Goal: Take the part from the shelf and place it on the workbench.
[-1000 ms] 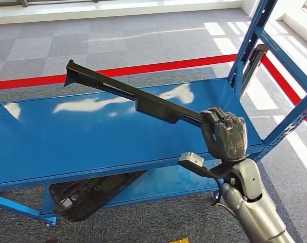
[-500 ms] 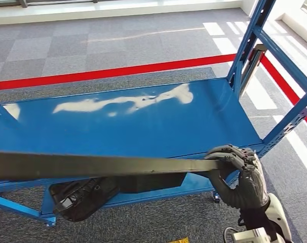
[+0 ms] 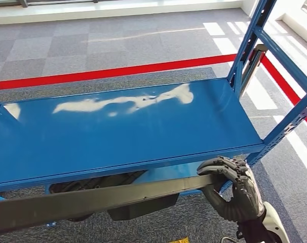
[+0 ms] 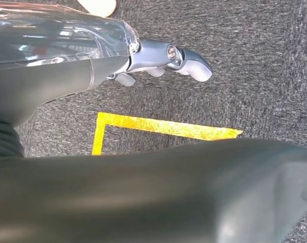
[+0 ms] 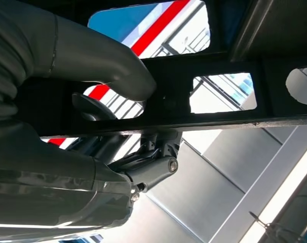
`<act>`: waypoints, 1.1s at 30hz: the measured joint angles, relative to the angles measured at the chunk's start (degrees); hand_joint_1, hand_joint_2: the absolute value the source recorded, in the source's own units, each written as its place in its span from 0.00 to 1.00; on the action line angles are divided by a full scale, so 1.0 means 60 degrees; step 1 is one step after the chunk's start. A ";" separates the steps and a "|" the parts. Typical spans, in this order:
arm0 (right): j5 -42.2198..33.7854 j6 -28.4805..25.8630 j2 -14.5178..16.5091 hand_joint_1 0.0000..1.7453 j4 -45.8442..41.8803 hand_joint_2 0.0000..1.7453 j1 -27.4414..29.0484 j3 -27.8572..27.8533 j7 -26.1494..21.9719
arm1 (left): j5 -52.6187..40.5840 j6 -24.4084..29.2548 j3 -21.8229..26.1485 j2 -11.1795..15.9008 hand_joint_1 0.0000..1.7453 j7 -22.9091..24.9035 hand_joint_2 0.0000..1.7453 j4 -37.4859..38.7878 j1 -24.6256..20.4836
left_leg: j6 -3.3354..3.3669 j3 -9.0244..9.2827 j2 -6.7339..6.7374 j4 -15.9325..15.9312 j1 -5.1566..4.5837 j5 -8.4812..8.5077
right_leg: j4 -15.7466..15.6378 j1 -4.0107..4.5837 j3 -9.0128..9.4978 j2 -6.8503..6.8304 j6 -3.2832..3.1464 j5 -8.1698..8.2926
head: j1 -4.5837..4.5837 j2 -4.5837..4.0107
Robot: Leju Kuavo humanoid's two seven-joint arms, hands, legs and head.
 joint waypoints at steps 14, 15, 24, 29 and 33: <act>-0.0692 0.0385 0.0362 1.00 0.0263 1.00 0.0156 0.0106 -0.0004 | 0.0003 0.0066 0.0057 -0.0018 0.00 0.0504 1.00 0.0000 -0.0001 | 0.0062 0.0000 -0.0002 0.0017 -0.0089 -0.0036 | -0.0020 -0.0097 -0.0002 -0.0001 0.0056 -0.0006 | 0.0000 0.0000; -0.0783 0.0430 0.0376 1.00 0.0264 1.00 0.0228 0.0110 -0.0008 | -0.0010 0.0084 0.0059 -0.0018 0.00 0.0608 1.00 0.0000 0.0004 | 0.0089 0.0001 -0.0003 0.0019 -0.0106 -0.0034 | -0.0029 -0.0114 0.0002 -0.0002 0.0089 0.0004 | 0.0000 0.0000; -0.1716 0.0954 0.0390 1.00 0.0113 1.00 0.1079 0.0117 -0.0154 | -0.0074 0.0368 0.0157 -0.0142 0.00 0.1558 1.00 0.0000 0.0095 | 0.0331 0.0111 0.0061 -0.0325 0.0029 0.0183 | 0.2359 -0.0129 -0.1056 0.0016 0.0279 -0.1146 | 0.0000 0.0000; -0.2376 0.1612 0.0405 1.00 0.0122 1.00 0.1049 0.0128 -0.0267 | 0.0131 0.0577 0.0247 -0.0169 0.00 0.1591 1.00 0.0000 0.0095 | 0.0109 0.0051 0.0031 -0.0185 0.0084 0.0191 | 0.0250 -0.0200 -0.0172 0.0038 0.0405 0.0204 | 0.0000 0.0000; -0.3186 0.2765 0.0649 1.00 0.0344 1.00 0.0479 0.0132 -0.0441 | 0.0493 0.0801 0.0437 -0.0145 0.00 0.1287 1.00 0.0000 0.0058 | -0.0143 -0.0043 0.0011 -0.0113 0.0083 0.0250 | 0.0093 -0.0170 -0.0270 0.0045 0.0114 0.0326 | -0.0004 0.0000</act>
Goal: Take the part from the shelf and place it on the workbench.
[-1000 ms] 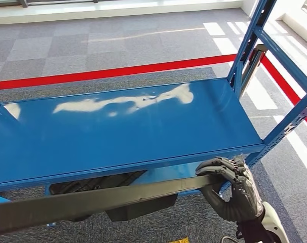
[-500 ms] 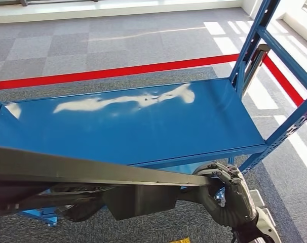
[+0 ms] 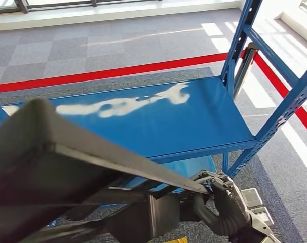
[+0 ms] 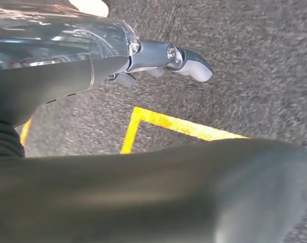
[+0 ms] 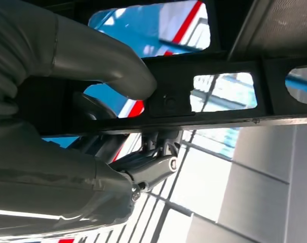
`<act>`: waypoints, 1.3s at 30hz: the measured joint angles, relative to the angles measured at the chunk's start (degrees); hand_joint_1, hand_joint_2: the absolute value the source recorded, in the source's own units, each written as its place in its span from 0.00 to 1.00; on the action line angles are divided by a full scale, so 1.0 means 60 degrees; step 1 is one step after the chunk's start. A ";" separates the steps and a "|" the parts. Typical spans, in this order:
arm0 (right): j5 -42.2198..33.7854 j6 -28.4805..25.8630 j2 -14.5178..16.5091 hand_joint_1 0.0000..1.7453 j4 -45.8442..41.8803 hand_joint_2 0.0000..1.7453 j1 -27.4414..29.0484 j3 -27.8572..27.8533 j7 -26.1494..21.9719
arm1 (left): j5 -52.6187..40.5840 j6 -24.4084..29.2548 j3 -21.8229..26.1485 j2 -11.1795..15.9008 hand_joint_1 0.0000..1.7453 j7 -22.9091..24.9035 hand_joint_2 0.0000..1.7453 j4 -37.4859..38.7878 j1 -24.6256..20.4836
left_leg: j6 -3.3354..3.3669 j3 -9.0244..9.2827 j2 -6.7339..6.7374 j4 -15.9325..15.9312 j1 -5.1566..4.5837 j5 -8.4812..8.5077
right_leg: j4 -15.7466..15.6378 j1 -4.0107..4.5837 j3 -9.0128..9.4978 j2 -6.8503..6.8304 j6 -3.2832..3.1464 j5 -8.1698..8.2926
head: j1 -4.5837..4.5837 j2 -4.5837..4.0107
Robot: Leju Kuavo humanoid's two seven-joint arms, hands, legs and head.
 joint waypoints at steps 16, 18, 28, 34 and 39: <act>-0.0834 0.0652 0.0744 1.00 0.0707 1.00 0.0001 -0.0062 -0.0642 | -0.0808 0.0173 -0.0079 0.0544 0.00 0.0180 1.00 0.0000 0.0018 | 0.0233 0.1293 0.0015 -0.0693 -0.0102 -0.0543 | 0.0101 0.0076 -0.0851 -0.0177 -0.0023 0.0602 | 0.0004 0.0000; -0.0683 0.0530 0.0723 1.00 0.0613 1.00 0.0309 -0.0095 -0.0744 | -0.0991 0.0103 -0.0210 0.0600 0.00 0.0238 1.00 0.0000 0.0021 | 0.0300 0.1143 0.0059 -0.0773 -0.0046 -0.0402 | 0.0736 0.0079 -0.1079 -0.0111 0.0028 -0.0078 | 0.0014 0.0000; -0.0289 0.0269 0.0655 1.00 0.0454 1.00 0.0808 -0.0097 -0.0572 | -0.1203 0.0039 -0.0572 0.0633 0.00 0.0225 1.00 0.0000 0.0009 | 0.0124 0.0096 0.0153 -0.0064 -0.0045 -0.0045 | -0.0002 0.0068 0.0282 -0.0055 0.0173 -0.0202 | 0.0016 0.0000; -0.0057 0.0205 0.0637 1.00 0.0609 1.00 0.0718 -0.0096 -0.0025 | -0.1446 -0.0090 -0.0752 0.0607 0.00 0.0212 1.00 0.0000 0.0059 | -0.0213 -0.0336 0.0098 0.1019 0.0036 -0.1182 | -0.0076 0.0024 -0.0239 -0.0152 -0.0350 0.0220 | -0.0015 0.0000; 0.0001 0.0098 0.0559 1.00 0.0843 1.00 0.0699 -0.0094 0.0219 | -0.1639 -0.0218 -0.0942 0.0598 0.00 0.0182 1.00 0.0000 0.0047 | -0.0263 0.0162 0.0097 0.1880 0.0092 -0.1178 | -0.0043 0.0038 -0.0900 -0.0214 -0.0314 0.0718 | -0.0018 0.0000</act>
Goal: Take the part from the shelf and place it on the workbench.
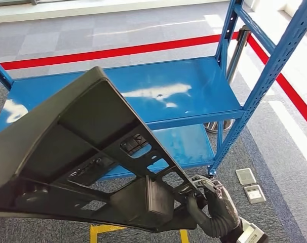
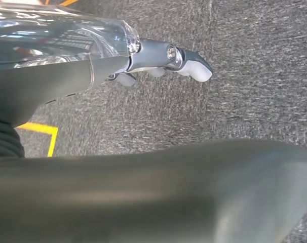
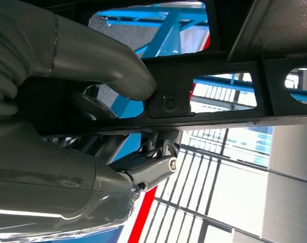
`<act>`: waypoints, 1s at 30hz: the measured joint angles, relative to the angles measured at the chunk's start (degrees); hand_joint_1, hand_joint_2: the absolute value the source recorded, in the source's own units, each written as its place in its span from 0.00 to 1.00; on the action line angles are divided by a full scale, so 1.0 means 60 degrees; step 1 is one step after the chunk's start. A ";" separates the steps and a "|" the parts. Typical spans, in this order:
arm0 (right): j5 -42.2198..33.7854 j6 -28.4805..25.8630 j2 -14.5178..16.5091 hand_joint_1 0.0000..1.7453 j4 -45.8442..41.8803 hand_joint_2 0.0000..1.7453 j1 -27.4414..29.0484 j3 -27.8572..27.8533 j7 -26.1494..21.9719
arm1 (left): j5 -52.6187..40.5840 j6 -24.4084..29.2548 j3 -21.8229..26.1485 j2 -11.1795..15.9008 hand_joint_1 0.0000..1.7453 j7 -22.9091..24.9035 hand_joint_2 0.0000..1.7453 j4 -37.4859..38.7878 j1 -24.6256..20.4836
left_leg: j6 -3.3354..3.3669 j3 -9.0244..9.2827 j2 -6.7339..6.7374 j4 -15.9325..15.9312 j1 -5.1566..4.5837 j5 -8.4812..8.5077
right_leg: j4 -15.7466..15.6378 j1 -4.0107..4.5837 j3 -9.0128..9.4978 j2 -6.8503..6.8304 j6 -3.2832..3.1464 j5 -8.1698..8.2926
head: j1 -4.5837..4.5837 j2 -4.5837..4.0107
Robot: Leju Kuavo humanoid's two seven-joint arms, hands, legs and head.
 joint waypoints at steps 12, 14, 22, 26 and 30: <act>0.0118 -0.0667 -0.0155 1.00 0.0408 1.00 -0.0146 -0.0204 0.0238 | -0.0299 -0.0130 -0.0341 0.0006 0.00 -0.0370 1.00 0.0000 -0.0142 | 0.0636 0.0993 0.0083 -0.2794 -0.0121 0.0856 | 0.2037 0.0017 -0.0775 0.0108 0.0394 -0.1339 | 0.0029 0.0000; 0.0099 -0.0690 -0.0159 1.00 0.0495 1.00 -0.0162 -0.0258 0.0229 | -0.0314 -0.0127 -0.0366 0.0006 0.00 -0.0415 1.00 0.0000 -0.0150 | 0.0657 0.0631 0.0103 -0.2627 -0.0164 0.1004 | 0.2538 0.0023 -0.0602 0.0118 0.0409 -0.1187 | 0.0028 0.0000; 0.0106 -0.0802 -0.0159 1.00 0.0605 1.00 -0.0133 -0.0372 0.0111 | -0.0332 -0.0083 -0.0443 0.0049 0.00 -0.0536 1.00 0.0000 -0.0150 | 0.0378 -0.0214 0.0077 -0.2034 -0.0233 0.1343 | -0.0254 0.0086 0.1310 0.0104 0.0132 -0.0818 | 0.0015 0.0000; 0.0172 -0.0929 -0.0167 1.00 0.0595 1.00 0.0062 -0.0375 -0.0057 | -0.0429 -0.0088 -0.0498 0.0119 0.00 -0.0527 1.00 0.0000 -0.0185 | 0.0120 -0.0530 0.0012 -0.0734 -0.0119 -0.0148 | -0.0298 0.0026 0.0816 0.0046 -0.0102 -0.0432 | 0.0005 0.0000; 0.0280 -0.0900 -0.0211 1.00 0.0590 1.00 0.0149 -0.0363 -0.0239 | -0.0510 -0.0098 -0.0572 0.0155 0.00 -0.0481 1.00 0.0000 -0.0280 | 0.0035 -0.0196 0.0012 0.0220 -0.0037 -0.0074 | -0.0176 0.0028 0.0168 0.0015 -0.0055 -0.0010 | 0.0005 0.0000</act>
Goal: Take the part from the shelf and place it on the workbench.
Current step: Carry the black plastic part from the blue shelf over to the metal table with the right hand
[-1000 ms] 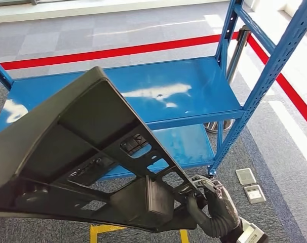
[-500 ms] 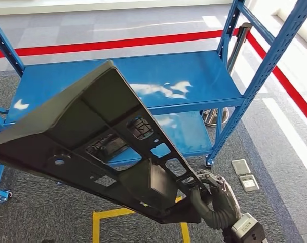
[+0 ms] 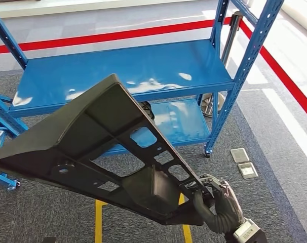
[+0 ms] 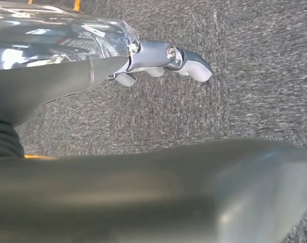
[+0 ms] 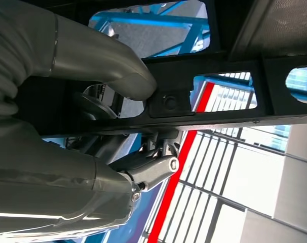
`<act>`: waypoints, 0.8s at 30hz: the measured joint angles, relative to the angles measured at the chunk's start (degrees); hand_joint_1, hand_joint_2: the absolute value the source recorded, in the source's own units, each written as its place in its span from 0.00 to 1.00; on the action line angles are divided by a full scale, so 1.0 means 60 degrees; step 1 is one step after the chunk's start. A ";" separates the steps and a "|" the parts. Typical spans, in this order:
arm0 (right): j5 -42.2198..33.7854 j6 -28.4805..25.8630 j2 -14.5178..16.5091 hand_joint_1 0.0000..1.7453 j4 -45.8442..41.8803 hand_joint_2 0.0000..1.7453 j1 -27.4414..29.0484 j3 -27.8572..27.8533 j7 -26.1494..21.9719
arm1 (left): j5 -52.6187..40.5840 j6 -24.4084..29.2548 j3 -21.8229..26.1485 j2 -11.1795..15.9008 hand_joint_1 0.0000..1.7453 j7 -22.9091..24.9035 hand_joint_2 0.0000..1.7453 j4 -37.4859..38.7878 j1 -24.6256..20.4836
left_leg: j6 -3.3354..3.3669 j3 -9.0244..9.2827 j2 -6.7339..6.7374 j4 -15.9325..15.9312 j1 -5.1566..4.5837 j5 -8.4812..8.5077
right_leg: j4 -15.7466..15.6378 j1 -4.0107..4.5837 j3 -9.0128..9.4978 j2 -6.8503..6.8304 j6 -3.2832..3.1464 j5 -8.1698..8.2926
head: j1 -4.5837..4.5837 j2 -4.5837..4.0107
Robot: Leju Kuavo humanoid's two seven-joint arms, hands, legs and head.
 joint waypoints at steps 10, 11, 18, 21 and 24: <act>0.0123 0.0545 -0.0107 1.00 -0.0023 1.00 -0.0141 0.0033 -0.0362 | -0.0026 -0.0026 -0.0074 0.0060 0.00 0.0056 1.00 0.0000 -0.0171 | 0.0524 0.1727 0.0046 -0.3146 -0.0041 0.0512 | 0.0966 -0.0004 -0.0951 0.0066 0.0393 -0.0162 | 0.0015 0.0000; 0.0121 0.0630 -0.0114 1.00 -0.0004 1.00 -0.0162 0.0043 -0.0385 | -0.0023 -0.0030 -0.0074 0.0067 0.00 0.0063 1.00 0.0000 -0.0165 | 0.0563 0.1617 0.0055 -0.3135 -0.0056 0.0597 | 0.1565 -0.0002 -0.1137 0.0082 0.0398 -0.0585 | 0.0018 0.0000; -0.0100 0.0968 -0.0121 1.00 0.0110 1.00 -0.0296 0.0052 -0.0370 | 0.0090 -0.0028 -0.0066 0.0082 0.00 0.0051 1.00 0.0000 -0.0091 | 0.0505 0.0969 0.0110 -0.2714 -0.0135 0.0818 | 0.0487 0.0029 0.0405 -0.0027 0.0352 -0.0552 | 0.0017 0.0000; -0.0206 0.1161 -0.0114 1.00 0.0119 1.00 -0.0401 0.0046 -0.0366 | 0.0149 -0.0018 -0.0062 0.0092 0.00 0.0024 1.00 0.0000 -0.0069 | 0.0376 0.0832 0.0185 -0.2569 -0.0165 0.0821 | 0.0012 0.0088 0.0582 -0.0063 0.0216 -0.0503 | 0.0009 0.0000; -0.0284 0.1404 -0.0056 1.00 0.0140 1.00 -0.0516 0.0043 -0.0359 | 0.0196 0.0000 -0.0057 0.0097 0.00 -0.0040 1.00 0.0000 -0.0063 | 0.0219 0.0717 0.0150 -0.2314 -0.0113 0.0569 | -0.0030 0.0037 0.0502 0.0023 0.0032 -0.0380 | 0.0005 0.0000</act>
